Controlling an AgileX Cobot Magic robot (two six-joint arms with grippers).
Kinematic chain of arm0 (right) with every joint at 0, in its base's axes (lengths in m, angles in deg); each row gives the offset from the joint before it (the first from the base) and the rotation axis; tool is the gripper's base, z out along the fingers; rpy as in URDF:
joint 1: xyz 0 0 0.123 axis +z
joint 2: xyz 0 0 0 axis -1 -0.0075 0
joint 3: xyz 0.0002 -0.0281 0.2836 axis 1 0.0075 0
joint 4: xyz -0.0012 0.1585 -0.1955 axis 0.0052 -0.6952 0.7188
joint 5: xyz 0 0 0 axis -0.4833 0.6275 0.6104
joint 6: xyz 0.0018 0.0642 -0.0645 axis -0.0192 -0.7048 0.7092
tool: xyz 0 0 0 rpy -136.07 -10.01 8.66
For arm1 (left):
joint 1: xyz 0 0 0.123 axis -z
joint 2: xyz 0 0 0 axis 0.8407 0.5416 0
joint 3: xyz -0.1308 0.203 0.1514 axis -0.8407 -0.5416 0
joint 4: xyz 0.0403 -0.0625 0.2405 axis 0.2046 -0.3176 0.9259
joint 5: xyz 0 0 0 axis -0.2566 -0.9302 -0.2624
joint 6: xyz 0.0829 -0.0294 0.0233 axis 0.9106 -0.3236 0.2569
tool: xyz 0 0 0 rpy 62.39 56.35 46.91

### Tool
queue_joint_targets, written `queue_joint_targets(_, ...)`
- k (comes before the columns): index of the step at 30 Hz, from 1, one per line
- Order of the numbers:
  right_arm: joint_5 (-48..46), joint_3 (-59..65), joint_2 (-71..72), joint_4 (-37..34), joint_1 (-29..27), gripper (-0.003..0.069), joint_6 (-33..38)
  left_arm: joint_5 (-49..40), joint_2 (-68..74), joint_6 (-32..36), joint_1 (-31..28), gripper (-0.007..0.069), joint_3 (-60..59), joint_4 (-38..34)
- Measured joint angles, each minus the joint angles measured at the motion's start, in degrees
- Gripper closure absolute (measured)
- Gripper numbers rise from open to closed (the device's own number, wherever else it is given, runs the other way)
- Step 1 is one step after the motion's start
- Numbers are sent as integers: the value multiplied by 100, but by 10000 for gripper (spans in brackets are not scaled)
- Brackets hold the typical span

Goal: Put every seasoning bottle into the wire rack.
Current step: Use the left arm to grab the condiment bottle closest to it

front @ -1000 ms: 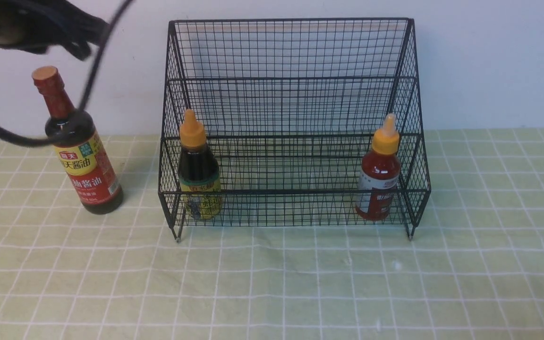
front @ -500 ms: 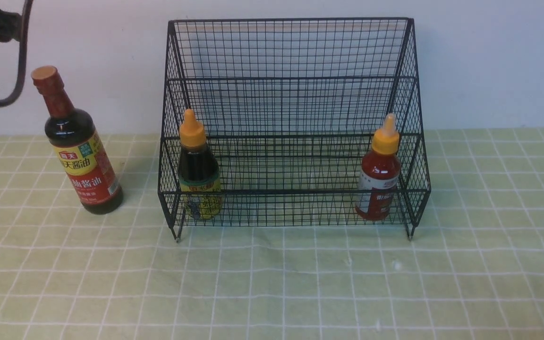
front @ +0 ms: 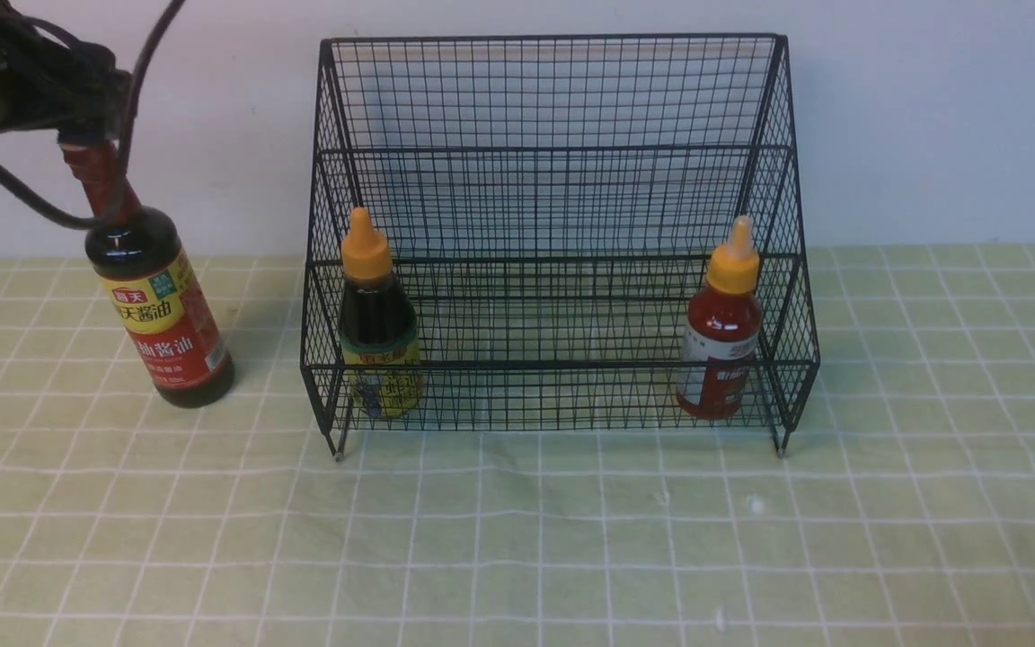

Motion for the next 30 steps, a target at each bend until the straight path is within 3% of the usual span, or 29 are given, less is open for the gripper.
queue_joint_targets(9,0,0,0,0,0,673,0,124,465,-16,0,72,0,8)
queue_joint_targets(13,0,0,0,0,0,673,0,138,592,-12,0,114,0,19)
queue_joint_targets(19,0,0,0,0,0,673,0,296,676,-57,0,339,0,-58)
queue_joint_targets(30,0,0,0,0,0,673,0,151,509,-53,38,341,-56,-41)
